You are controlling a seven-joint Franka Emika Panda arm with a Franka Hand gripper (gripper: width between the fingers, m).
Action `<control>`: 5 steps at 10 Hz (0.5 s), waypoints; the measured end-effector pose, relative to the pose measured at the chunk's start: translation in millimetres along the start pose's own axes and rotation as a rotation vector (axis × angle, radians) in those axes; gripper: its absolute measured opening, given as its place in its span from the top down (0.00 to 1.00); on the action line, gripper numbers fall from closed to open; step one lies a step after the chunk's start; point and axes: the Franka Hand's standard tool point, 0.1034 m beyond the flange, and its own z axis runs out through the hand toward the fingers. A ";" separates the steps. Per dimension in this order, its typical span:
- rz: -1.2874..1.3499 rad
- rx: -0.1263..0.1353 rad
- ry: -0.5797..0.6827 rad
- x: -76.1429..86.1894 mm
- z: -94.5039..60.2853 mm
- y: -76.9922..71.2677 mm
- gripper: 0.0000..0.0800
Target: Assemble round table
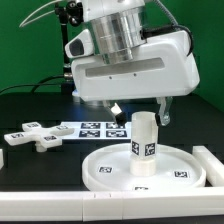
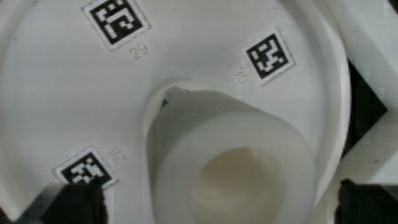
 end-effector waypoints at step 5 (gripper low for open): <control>-0.490 -0.103 -0.008 -3.0 -2.3 -8.0 0.19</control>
Offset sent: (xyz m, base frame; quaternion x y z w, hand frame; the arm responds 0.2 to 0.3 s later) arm 0.0081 0.0001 0.0071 -0.0814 -0.0076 -0.3004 0.9503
